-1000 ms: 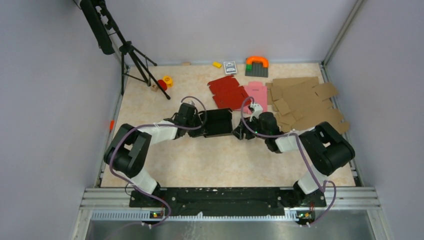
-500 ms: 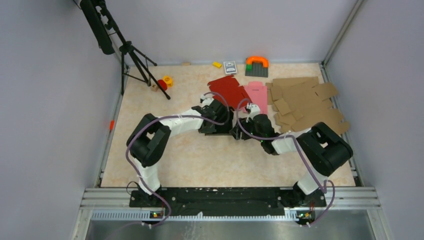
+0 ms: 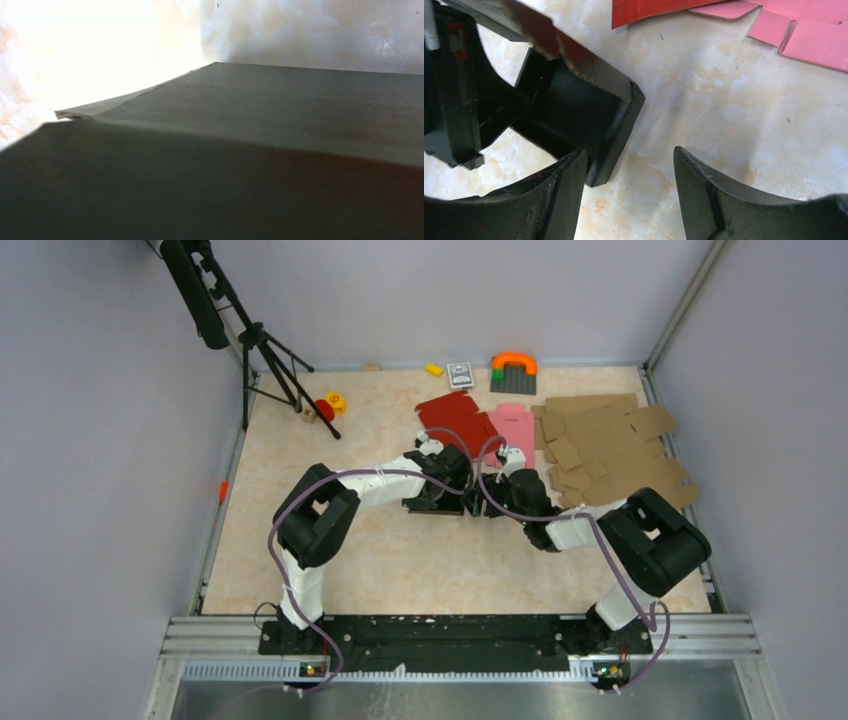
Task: Fold the paper box
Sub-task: Close the paper box at the center of the board.
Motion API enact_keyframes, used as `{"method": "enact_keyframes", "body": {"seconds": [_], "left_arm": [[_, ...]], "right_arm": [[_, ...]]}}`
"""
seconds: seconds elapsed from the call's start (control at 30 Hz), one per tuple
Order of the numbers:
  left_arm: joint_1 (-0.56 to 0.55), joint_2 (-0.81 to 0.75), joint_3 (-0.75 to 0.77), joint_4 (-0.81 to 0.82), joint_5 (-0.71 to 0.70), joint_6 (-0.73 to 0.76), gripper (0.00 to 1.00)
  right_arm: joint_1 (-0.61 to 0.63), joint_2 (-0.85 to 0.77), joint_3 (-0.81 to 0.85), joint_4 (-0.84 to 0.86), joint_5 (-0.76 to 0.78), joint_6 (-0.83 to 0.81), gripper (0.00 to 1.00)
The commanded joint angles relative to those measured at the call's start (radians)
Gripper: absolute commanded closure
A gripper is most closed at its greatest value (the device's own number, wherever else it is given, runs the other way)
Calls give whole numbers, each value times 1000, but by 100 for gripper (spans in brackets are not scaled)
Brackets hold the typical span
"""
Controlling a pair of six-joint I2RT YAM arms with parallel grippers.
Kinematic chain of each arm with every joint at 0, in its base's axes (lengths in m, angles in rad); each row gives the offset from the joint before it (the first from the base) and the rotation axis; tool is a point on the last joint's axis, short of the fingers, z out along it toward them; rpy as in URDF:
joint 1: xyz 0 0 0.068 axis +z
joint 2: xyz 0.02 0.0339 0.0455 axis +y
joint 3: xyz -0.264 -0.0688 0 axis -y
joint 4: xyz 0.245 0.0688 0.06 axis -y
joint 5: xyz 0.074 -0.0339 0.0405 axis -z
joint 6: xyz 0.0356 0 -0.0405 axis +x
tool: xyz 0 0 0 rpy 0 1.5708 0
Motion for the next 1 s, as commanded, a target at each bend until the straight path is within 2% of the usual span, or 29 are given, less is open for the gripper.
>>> {"method": "enact_keyframes", "body": {"seconds": [0.0, 0.07, 0.13, 0.23, 0.4, 0.63, 0.83, 0.97], "left_arm": [[-19, -35, -60, -66, 102, 59, 100], [-19, -64, -65, -66, 106, 56, 99], [-19, -76, -57, -82, 99, 53, 84], [-18, -107, -68, -60, 122, 55, 69], [4, -201, -129, 37, 209, 63, 62], [20, -351, -228, 110, 268, 59, 42], [84, -558, -396, 236, 407, 40, 39], [218, -722, -586, 395, 543, 0, 40]], "right_arm": [[8, 29, 54, -20, 9, 11, 37], [10, 35, 60, -21, -2, 14, 38], [11, 48, 79, -44, -12, 22, 39], [31, 63, 101, -65, -10, 17, 42], [42, 82, 112, -82, -15, 24, 53], [44, 89, 118, -103, 3, 22, 57], [45, 95, 124, -105, -2, 18, 59], [47, 97, 126, -104, -5, 13, 59]]}}
